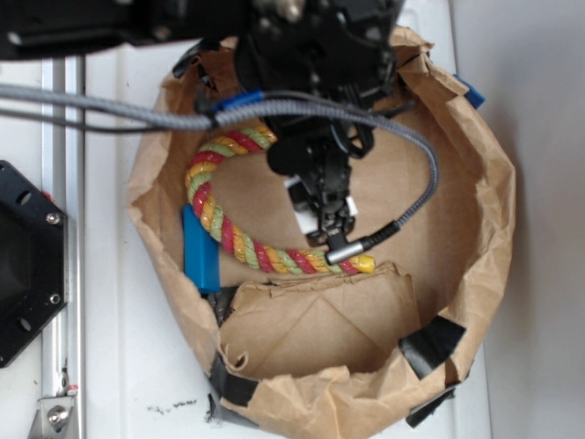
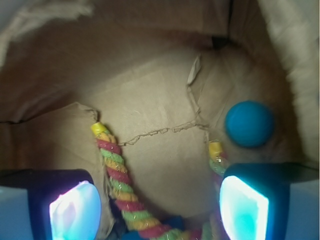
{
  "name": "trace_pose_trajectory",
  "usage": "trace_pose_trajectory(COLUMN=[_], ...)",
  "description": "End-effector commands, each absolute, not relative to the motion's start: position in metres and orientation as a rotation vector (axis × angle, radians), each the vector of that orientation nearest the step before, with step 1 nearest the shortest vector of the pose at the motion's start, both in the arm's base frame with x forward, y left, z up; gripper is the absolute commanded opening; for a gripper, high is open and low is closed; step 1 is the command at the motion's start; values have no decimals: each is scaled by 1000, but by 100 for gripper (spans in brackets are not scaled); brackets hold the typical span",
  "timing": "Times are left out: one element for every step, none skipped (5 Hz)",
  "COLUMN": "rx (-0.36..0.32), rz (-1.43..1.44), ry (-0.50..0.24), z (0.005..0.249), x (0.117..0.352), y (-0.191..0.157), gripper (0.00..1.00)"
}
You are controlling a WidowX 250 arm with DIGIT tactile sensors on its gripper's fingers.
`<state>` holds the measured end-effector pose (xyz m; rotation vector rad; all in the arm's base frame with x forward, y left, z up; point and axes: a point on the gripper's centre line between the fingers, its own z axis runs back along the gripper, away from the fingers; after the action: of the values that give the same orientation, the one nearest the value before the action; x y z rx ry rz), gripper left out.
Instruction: Grab the multicolored rope.
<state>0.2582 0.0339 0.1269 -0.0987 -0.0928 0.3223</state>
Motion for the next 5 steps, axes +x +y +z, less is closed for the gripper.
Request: trace_pose_trajectory(rx=[-113, -113, -113, -113, -34], rz=[450, 450, 450, 450, 404], ry=[-90, -90, -90, -90, -31], z=[125, 125, 125, 125, 90], x=[261, 261, 261, 261, 240], y=[41, 41, 41, 41, 40], gripper=[100, 100, 100, 100, 100])
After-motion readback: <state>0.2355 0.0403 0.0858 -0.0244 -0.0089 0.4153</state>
